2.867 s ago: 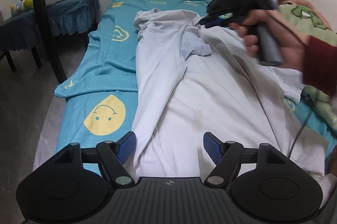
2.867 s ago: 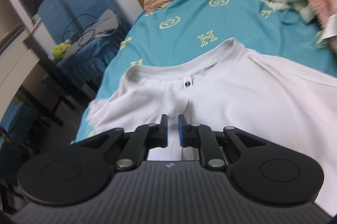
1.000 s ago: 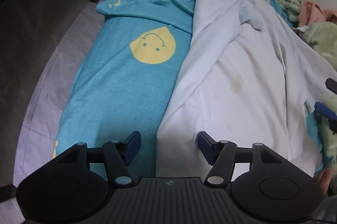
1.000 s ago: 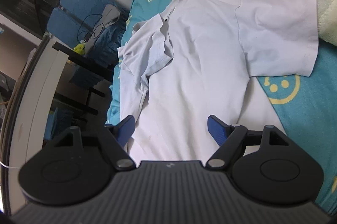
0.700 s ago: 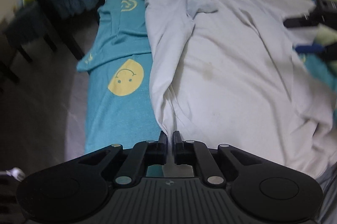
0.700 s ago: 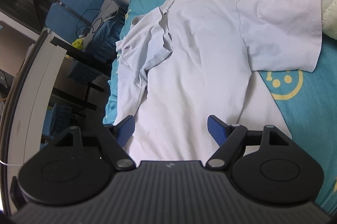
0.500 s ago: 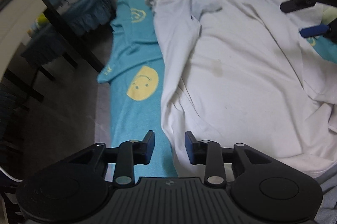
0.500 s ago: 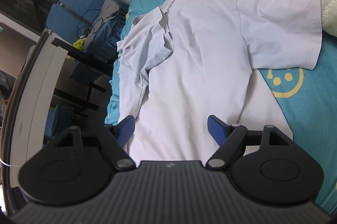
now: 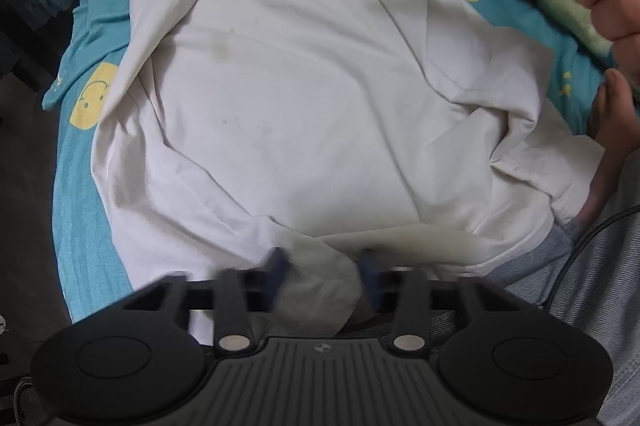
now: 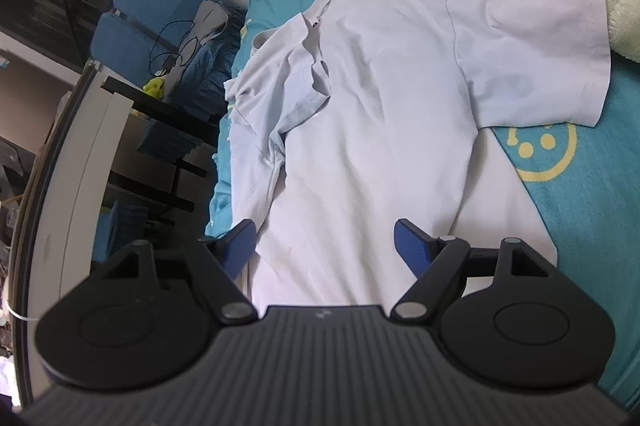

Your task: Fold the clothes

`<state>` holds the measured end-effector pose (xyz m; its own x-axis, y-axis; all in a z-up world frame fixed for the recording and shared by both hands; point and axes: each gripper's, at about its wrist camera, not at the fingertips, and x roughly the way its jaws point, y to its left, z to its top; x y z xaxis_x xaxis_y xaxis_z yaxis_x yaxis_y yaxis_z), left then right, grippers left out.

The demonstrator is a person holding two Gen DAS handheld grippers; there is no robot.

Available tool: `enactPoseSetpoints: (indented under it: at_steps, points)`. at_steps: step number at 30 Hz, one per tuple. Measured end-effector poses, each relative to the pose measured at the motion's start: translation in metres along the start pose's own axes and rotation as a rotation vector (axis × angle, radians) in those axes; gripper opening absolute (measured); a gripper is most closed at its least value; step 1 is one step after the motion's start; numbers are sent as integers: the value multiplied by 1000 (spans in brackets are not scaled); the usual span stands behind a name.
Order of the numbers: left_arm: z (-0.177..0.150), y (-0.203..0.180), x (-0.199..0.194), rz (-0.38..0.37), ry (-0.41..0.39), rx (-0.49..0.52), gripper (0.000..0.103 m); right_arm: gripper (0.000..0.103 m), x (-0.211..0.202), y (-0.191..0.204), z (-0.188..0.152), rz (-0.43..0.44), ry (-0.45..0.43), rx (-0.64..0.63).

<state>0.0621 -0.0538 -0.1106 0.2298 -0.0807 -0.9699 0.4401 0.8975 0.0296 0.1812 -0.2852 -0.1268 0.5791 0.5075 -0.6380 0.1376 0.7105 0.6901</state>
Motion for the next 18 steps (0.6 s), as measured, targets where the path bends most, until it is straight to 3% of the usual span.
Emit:
enactPoseSetpoints:
  at_steps: [6, 10, 14, 18]
  points:
    - [-14, -17, -60, 79, -195, 124, 4, 78, 3, -4, 1, 11, 13, 18]
    - [-28, -43, -102, 0, -311, 225, 4, 78, 2, -6, 1, 8, 9, 24]
    - [-36, -73, -88, -136, -292, 296, 4, 79, 1, -9, 0, 18, 8, 38]
    - [-38, -81, -43, -141, -197, 308, 4, 79, 0, -7, -3, 42, 6, 31]
